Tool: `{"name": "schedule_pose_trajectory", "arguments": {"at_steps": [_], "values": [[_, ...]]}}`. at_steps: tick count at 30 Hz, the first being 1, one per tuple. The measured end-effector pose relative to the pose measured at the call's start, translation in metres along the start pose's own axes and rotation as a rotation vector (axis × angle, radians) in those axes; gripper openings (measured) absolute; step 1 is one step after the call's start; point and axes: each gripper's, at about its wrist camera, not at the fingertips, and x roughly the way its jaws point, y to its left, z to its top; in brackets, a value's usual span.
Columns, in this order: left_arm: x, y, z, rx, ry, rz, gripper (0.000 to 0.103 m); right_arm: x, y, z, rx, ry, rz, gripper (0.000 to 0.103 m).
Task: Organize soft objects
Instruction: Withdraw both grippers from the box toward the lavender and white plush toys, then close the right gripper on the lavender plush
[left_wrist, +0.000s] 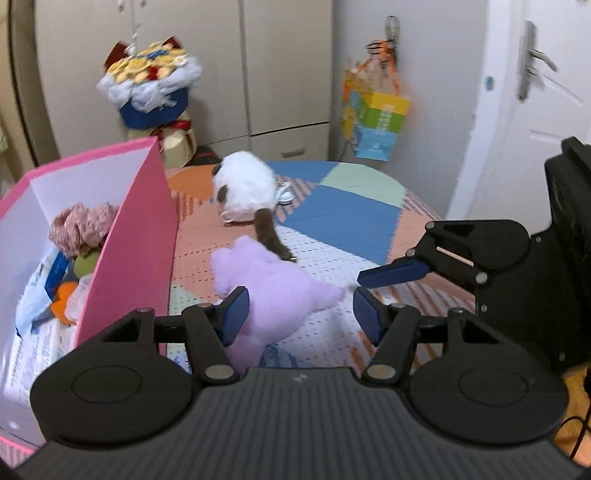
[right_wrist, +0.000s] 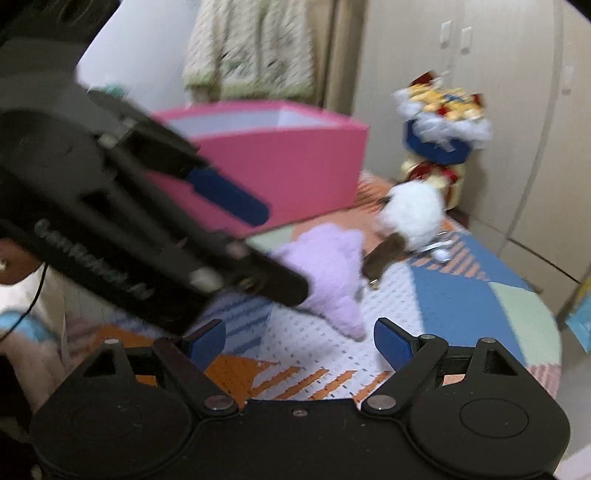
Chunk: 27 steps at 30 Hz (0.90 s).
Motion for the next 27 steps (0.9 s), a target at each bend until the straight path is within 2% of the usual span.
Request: {"name": "schedule_pose_trajectory", "arguments": {"at_steps": [8,12,16,24,27], "values": [[0.034,0.016,0.007,-0.070,0.065,0.030,0.061,0.029,-0.011,0.014,-0.036,0.006,0.037,0.090],[0.046,0.024,0.005,-0.146,0.113,0.028,0.060,0.041,-0.019,0.016,-0.007,0.015,0.056,0.090],[0.047,0.028,0.004,-0.178,0.110,0.013,0.060,0.047,-0.020,0.016,0.042,0.016,0.092,0.089],[0.046,0.030,0.002,-0.212,0.098,0.001,0.060,0.047,-0.012,0.016,0.015,-0.015,0.035,0.087],[0.045,0.031,0.003,-0.211,0.083,-0.027,0.061,0.045,-0.008,0.016,-0.021,-0.024,0.012,0.087]]}}
